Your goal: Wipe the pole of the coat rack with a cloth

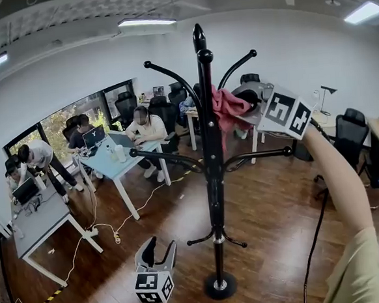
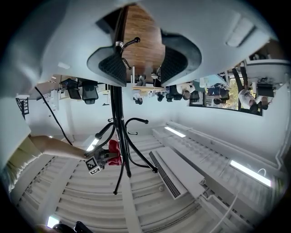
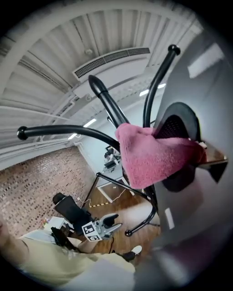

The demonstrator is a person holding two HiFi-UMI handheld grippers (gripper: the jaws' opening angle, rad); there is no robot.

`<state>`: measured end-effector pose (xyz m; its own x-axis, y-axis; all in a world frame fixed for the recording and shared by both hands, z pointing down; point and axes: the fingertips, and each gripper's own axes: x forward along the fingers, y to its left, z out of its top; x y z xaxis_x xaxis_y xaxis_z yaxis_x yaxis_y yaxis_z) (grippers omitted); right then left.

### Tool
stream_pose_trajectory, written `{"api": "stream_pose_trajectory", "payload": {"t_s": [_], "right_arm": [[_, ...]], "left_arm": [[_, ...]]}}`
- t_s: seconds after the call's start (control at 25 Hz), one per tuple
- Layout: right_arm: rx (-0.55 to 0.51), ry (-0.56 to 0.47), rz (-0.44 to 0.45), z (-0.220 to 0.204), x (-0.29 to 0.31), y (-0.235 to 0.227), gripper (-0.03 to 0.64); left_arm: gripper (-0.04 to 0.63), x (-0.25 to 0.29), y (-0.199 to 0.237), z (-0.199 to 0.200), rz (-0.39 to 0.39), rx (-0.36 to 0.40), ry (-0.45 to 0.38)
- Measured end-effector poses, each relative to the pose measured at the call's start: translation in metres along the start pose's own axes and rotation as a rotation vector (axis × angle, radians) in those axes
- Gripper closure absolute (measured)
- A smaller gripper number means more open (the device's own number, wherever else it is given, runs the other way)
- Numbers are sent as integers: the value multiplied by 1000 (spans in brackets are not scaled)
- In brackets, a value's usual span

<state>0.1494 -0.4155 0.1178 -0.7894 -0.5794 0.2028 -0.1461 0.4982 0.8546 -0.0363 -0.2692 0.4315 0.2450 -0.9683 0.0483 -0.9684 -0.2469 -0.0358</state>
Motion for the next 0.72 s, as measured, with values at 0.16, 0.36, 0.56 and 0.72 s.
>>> {"api": "stream_pose_trajectory", "payload": {"t_s": [0.16,0.36,0.56,0.72], "right_arm": [[27,-42,-204,6,-21,-45,566],[111,-24,-612,-10,-79,-129,566],[208,135,-771,-71,-109,-168,566],[342,120,-845,-88,-127,-169,566]], "left_arm": [[365,1,0,-2,-6,5,9],[365,6,-6,-1,-30,3,7],[365,11,-6,0,-47,7,1],[365,8,0,-1,-46,3,-2]]}}
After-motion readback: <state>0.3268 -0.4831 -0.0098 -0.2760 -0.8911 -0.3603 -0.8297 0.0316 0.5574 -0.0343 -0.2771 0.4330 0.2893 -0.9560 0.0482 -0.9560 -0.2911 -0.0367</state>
